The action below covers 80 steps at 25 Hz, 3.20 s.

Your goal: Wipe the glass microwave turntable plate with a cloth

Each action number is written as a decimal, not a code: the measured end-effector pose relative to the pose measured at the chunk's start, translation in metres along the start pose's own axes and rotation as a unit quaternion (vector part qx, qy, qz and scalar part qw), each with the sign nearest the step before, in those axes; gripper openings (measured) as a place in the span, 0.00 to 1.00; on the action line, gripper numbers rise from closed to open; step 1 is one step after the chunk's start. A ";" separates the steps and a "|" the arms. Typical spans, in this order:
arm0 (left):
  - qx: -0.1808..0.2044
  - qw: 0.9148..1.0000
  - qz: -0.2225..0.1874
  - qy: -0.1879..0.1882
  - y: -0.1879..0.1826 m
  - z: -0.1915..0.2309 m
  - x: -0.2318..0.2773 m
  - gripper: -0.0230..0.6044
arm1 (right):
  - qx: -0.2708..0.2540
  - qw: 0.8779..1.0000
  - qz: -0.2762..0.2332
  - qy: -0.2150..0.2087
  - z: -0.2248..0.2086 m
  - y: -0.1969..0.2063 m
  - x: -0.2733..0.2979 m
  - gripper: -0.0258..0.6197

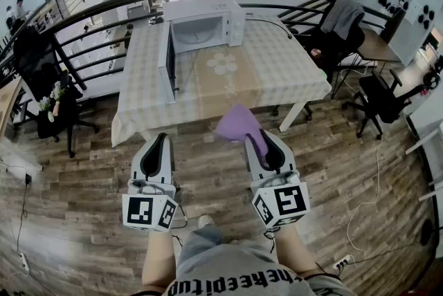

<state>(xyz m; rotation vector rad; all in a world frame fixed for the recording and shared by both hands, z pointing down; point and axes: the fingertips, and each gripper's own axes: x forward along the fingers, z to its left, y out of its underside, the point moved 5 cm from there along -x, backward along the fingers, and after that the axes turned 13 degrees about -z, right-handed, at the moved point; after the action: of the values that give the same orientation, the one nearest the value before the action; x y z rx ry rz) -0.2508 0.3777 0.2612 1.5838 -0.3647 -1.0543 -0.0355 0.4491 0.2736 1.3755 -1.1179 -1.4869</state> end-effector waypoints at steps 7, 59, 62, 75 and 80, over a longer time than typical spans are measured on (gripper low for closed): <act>-0.005 1.000 0.000 0.011 0.001 -0.001 0.000 0.06 | 0.001 1.000 -0.001 0.001 0.003 -0.001 0.000 0.21; -0.007 1.000 -0.008 0.016 0.110 0.077 0.221 0.06 | 0.021 1.000 -0.013 0.013 -0.110 0.070 0.219 0.21; -0.005 1.000 -0.012 0.010 0.118 0.076 0.246 0.06 | 0.019 1.000 -0.015 0.005 -0.129 0.071 0.241 0.21; 0.007 0.999 -0.023 -0.023 0.149 0.063 0.328 0.06 | 0.025 0.999 -0.019 -0.034 -0.203 0.086 0.309 0.21; 0.011 0.999 -0.020 -0.031 0.164 0.050 0.342 0.06 | 0.035 0.998 -0.018 -0.045 -0.224 0.096 0.323 0.22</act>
<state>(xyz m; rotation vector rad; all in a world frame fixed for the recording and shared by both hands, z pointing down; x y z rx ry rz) -0.0532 0.0505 0.2652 1.5869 -0.3894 -1.1350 0.1600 0.0951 0.2701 1.3927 -1.2178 -1.5625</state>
